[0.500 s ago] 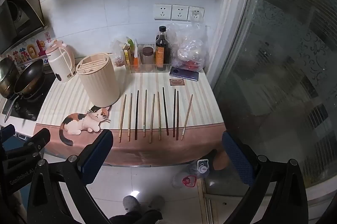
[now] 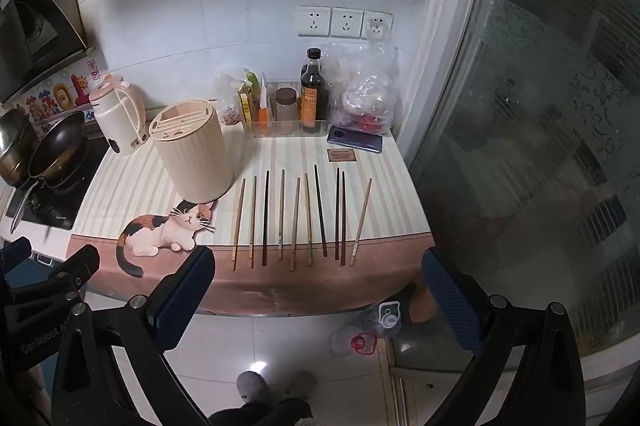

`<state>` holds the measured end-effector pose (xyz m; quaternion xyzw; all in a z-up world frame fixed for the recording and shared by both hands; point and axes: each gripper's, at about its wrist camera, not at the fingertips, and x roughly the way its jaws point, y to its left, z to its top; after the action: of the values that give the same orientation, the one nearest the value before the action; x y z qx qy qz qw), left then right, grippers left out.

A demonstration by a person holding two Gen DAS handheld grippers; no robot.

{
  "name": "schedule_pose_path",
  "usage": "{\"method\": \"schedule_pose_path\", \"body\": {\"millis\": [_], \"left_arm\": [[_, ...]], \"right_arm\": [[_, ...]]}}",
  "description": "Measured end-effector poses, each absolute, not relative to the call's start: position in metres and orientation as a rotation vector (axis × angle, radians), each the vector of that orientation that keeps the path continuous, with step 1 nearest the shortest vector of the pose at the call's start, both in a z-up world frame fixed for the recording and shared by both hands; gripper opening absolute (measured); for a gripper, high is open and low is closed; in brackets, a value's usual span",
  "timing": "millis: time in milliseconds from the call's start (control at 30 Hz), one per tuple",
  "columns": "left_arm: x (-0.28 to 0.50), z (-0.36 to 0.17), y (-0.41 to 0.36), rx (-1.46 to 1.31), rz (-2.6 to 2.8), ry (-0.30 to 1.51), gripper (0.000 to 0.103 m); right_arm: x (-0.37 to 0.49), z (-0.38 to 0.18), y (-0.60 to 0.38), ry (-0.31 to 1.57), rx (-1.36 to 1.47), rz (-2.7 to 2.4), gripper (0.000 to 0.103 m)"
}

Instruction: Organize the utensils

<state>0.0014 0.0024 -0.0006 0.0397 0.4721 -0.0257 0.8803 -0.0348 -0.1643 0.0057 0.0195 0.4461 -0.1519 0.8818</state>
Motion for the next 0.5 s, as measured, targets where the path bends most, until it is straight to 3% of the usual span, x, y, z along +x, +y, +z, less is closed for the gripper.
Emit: {"method": "schedule_pose_path", "body": {"millis": [500], "left_arm": [[0.003, -0.001, 0.007, 0.090, -0.052, 0.979, 0.103]], "right_arm": [[-0.036, 0.010, -0.147, 0.932, 0.039, -0.306, 0.103]]}}
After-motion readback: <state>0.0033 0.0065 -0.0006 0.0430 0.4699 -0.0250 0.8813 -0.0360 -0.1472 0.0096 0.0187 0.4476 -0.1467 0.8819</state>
